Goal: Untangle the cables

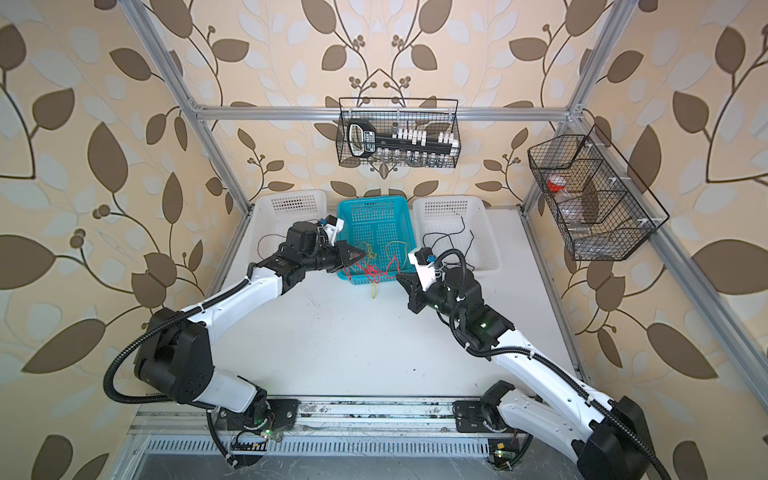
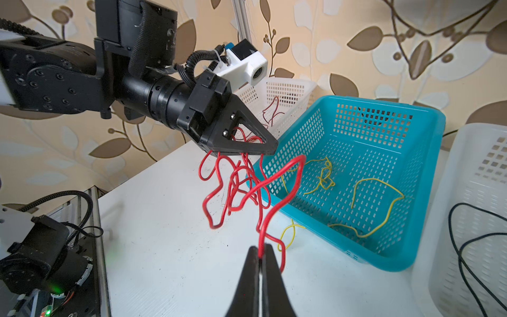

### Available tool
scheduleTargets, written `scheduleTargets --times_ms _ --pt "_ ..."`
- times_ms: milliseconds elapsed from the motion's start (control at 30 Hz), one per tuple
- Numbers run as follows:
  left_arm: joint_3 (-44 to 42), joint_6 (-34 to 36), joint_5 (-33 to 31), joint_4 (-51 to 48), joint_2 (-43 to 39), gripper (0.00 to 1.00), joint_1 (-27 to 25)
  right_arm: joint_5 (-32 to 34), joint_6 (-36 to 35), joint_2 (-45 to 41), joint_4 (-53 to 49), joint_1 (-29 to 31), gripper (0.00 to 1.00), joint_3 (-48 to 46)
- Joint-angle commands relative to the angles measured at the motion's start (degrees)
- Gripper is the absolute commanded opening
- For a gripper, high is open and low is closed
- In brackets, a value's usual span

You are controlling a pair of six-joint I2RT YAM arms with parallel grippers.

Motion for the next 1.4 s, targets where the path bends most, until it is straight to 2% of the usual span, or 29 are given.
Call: scheduleTargets --times_ms 0,67,133,300,433,533,733,833,967,1100,1233,1367 --pt "0.7 0.9 -0.7 1.8 -0.2 0.0 -0.5 0.8 -1.0 0.0 0.5 0.2 0.0 1.8" --pt "0.5 1.2 -1.7 1.5 -0.6 0.0 -0.5 0.9 -1.0 0.0 0.2 0.2 0.02 1.8" --pt "0.7 2.0 -2.9 0.5 -1.3 0.0 -0.5 1.4 -0.9 0.1 -0.3 0.2 0.12 1.7" --pt "2.9 4.0 -5.9 -3.5 -2.3 0.0 0.2 3.1 -0.6 0.1 -1.3 0.2 0.3 1.3" --pt "4.2 3.9 -7.4 -5.8 -2.9 0.0 2.5 4.3 -0.7 -1.2 -1.7 0.2 0.46 0.4" --pt "4.6 3.5 -7.9 -6.8 -5.1 0.0 5.3 6.7 -0.6 -3.2 -1.7 0.1 0.54 -1.0" --pt "5.5 4.2 -9.4 -9.5 -9.2 0.0 13.9 9.1 0.3 -5.7 -3.3 -2.4 0.57 -2.9" --pt "6.7 6.6 -13.5 -13.6 -11.1 0.0 18.4 10.2 0.0 -5.9 -5.1 -2.6 0.57 -3.5" --pt "7.2 7.2 -22.5 -16.8 -12.2 0.0 22.9 11.8 -0.2 -6.0 -6.3 -2.1 0.57 -4.7" --pt "7.1 7.6 -30.0 -17.1 -10.8 0.0 25.8 12.0 -0.4 -5.6 -7.0 -1.7 0.57 -5.5" --pt "8.3 9.7 -39.4 -19.6 -6.7 0.0 26.2 11.2 -0.9 -6.0 -7.2 -0.8 0.57 -5.8" --pt "8.2 11.0 -43.3 -18.7 -2.0 0.0 26.8 11.8 -0.5 -6.3 -6.8 -0.2 0.57 -6.3"
